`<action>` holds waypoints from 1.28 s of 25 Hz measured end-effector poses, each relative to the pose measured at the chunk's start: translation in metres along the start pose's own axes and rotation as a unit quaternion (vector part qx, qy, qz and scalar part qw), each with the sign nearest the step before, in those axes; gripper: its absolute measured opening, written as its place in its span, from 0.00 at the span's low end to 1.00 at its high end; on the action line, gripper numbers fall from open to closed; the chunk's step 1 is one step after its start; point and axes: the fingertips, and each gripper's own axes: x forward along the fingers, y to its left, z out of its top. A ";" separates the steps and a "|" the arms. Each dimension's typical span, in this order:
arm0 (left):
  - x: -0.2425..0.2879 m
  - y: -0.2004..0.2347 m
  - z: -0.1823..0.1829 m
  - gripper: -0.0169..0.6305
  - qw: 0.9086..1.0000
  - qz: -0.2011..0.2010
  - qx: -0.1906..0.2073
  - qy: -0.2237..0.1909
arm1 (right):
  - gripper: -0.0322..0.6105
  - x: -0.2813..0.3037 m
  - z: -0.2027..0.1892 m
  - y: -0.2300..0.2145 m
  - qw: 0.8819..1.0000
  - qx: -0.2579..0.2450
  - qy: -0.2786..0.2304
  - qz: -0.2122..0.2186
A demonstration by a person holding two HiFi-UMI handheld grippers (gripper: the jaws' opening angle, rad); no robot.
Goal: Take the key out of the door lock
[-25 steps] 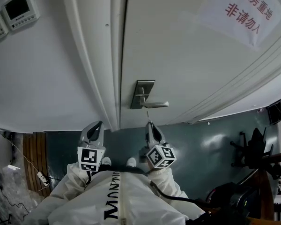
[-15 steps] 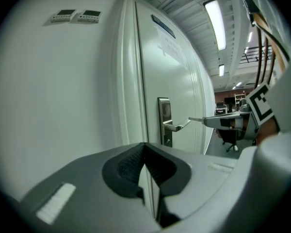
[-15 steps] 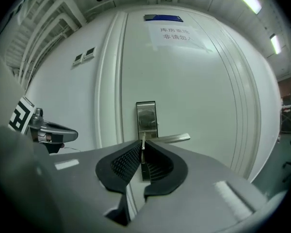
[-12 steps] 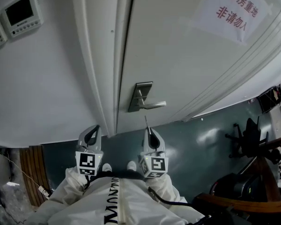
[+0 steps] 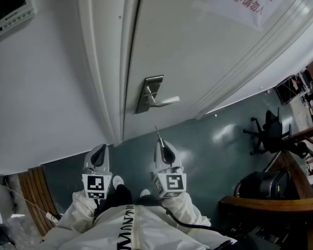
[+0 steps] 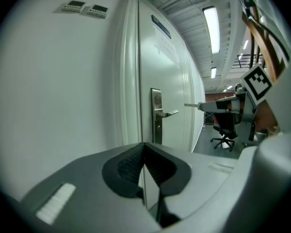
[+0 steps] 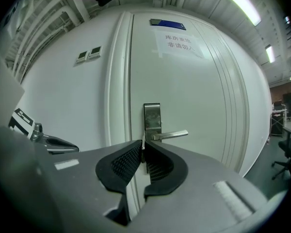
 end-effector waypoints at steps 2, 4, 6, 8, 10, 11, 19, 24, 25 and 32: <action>-0.008 -0.010 0.007 0.03 1.000 0.002 0.002 -0.009 | 0.09 -0.014 0.000 -0.003 1.000 -0.001 -0.001 0.003; -0.020 -0.022 0.014 0.03 1.000 0.005 0.006 -0.019 | 0.09 -0.029 0.000 -0.006 1.000 -0.001 -0.003 0.006; -0.032 -0.033 0.019 0.03 1.000 0.012 0.012 -0.026 | 0.09 -0.046 -0.001 -0.010 1.000 0.002 -0.006 0.010; -0.043 -0.044 0.019 0.03 0.999 0.020 0.016 -0.026 | 0.09 -0.064 -0.004 -0.015 1.000 0.007 -0.006 0.012; -0.056 -0.056 0.016 0.03 0.999 0.025 0.018 -0.026 | 0.09 -0.083 -0.009 -0.021 1.000 0.009 -0.007 0.013; -0.062 -0.063 0.015 0.03 0.999 0.027 0.019 -0.027 | 0.09 -0.092 -0.012 -0.024 1.000 0.011 -0.008 0.013; -0.113 -0.127 0.016 0.03 0.998 0.028 0.033 -0.038 | 0.09 -0.170 -0.024 -0.037 0.999 0.028 -0.022 0.016; -0.145 -0.152 0.023 0.03 0.997 0.034 0.044 -0.046 | 0.09 -0.200 -0.027 -0.033 0.999 0.033 -0.029 0.027; -0.150 -0.154 0.022 0.03 0.997 0.036 0.045 -0.045 | 0.09 -0.203 -0.028 -0.031 0.999 0.034 -0.031 0.030; -0.167 -0.160 0.013 0.03 0.998 0.036 0.044 -0.038 | 0.09 -0.215 -0.028 -0.019 0.998 0.036 -0.034 0.038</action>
